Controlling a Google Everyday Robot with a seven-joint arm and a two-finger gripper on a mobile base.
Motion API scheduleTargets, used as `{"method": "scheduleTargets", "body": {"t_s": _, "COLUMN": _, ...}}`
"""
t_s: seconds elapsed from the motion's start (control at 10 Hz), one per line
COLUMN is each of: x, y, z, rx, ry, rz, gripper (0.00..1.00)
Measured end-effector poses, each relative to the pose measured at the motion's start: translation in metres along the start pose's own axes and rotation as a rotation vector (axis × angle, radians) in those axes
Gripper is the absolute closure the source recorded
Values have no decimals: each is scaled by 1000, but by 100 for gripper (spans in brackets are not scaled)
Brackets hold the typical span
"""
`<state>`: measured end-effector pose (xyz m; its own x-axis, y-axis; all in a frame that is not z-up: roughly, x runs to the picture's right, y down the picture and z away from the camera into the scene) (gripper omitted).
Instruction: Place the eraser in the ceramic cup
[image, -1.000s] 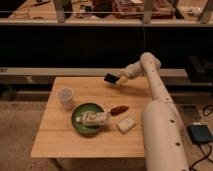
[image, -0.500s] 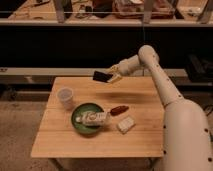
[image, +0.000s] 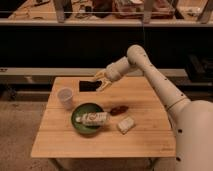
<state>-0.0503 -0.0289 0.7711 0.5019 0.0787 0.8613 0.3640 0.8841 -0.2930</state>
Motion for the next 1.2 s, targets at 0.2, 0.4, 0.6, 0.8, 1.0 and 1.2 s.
{"method": "scheduleTargets", "body": {"t_s": 0.2, "x": -6, "y": -9, "z": 23, "rx": -11, "ry": 21, "rz": -21, "gripper": 88}}
{"method": "scheduleTargets", "body": {"t_s": 0.4, "x": -3, "y": -8, "z": 20, "rx": -6, "ry": 24, "rz": -15, "gripper": 88}}
{"method": "scheduleTargets", "body": {"t_s": 0.6, "x": -5, "y": -8, "z": 22, "rx": -10, "ry": 22, "rz": -18, "gripper": 88}}
{"method": "scheduleTargets", "body": {"t_s": 0.8, "x": -11, "y": -8, "z": 29, "rx": -41, "ry": 15, "rz": -32, "gripper": 88}}
{"method": "scheduleTargets", "body": {"t_s": 1.0, "x": -27, "y": -17, "z": 55, "rx": -123, "ry": -1, "rz": -63, "gripper": 88}}
{"method": "scheduleTargets", "body": {"t_s": 1.2, "x": -37, "y": -29, "z": 78, "rx": -194, "ry": -17, "rz": -72, "gripper": 88}}
